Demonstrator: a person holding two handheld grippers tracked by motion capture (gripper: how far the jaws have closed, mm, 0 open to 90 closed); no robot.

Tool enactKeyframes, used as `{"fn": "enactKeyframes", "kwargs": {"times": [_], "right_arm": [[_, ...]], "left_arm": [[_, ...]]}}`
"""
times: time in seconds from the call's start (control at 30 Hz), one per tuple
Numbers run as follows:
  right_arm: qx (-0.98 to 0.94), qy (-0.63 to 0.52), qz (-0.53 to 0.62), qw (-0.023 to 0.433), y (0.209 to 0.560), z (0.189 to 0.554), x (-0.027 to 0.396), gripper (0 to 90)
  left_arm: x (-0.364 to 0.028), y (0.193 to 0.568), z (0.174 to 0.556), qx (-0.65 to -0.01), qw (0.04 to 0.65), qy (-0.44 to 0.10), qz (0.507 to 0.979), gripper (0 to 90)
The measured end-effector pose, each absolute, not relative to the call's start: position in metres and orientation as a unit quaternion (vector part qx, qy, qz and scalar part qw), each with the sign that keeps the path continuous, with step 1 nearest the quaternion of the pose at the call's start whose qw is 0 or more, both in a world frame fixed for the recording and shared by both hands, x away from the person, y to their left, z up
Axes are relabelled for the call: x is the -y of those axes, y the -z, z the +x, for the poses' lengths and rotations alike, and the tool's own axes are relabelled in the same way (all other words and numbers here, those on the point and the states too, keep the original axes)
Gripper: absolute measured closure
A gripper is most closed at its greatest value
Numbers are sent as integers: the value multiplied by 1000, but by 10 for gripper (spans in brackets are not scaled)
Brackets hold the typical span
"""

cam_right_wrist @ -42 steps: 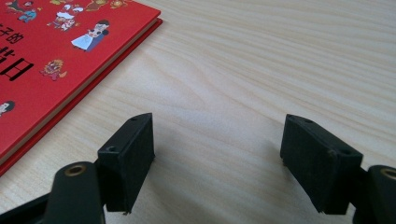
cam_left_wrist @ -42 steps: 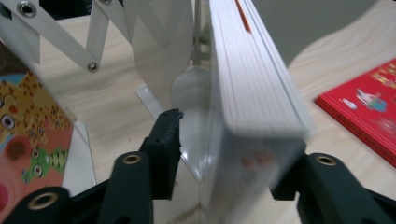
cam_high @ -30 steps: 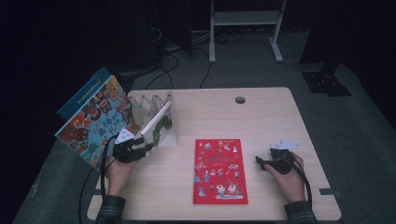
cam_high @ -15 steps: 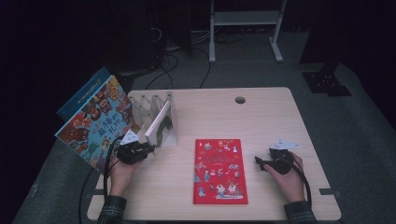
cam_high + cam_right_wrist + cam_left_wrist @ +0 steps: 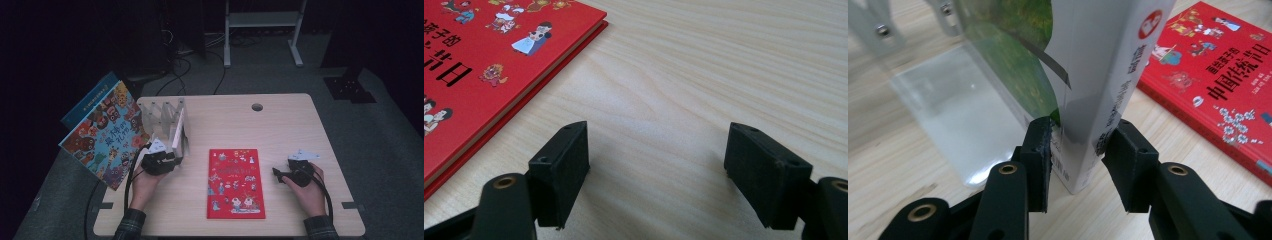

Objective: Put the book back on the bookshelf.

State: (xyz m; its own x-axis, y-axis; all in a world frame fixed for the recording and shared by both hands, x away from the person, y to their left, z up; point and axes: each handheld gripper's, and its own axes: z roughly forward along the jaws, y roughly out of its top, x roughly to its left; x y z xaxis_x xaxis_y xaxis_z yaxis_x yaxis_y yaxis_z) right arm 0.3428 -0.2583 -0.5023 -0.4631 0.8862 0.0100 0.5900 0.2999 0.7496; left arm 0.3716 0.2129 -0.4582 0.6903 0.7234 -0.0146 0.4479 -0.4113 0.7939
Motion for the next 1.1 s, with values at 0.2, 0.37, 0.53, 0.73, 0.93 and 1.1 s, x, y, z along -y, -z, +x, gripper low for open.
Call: {"fn": "enactKeyframes", "kwargs": {"times": [0.2,0.37,0.53,0.73,0.93,1.1], "right_arm": [[-779,-354,474,209,502,343,258,248],[-779,-354,473,209,502,343,258,248],[-779,-354,473,209,502,343,258,248],[-779,-354,473,209,502,343,258,248],[-779,-355,473,209,502,343,258,248],[-779,-355,472,208,502,343,258,248]], "left_arm": [[-203,459,374,-358,412,-171,820,606],[-203,460,375,-358,414,-171,819,596],[-204,459,374,-356,415,-174,819,585],[-206,459,373,-355,412,-178,820,515],[-211,457,368,-350,413,-177,822,426],[-214,457,366,-350,411,-177,823,385]]}}
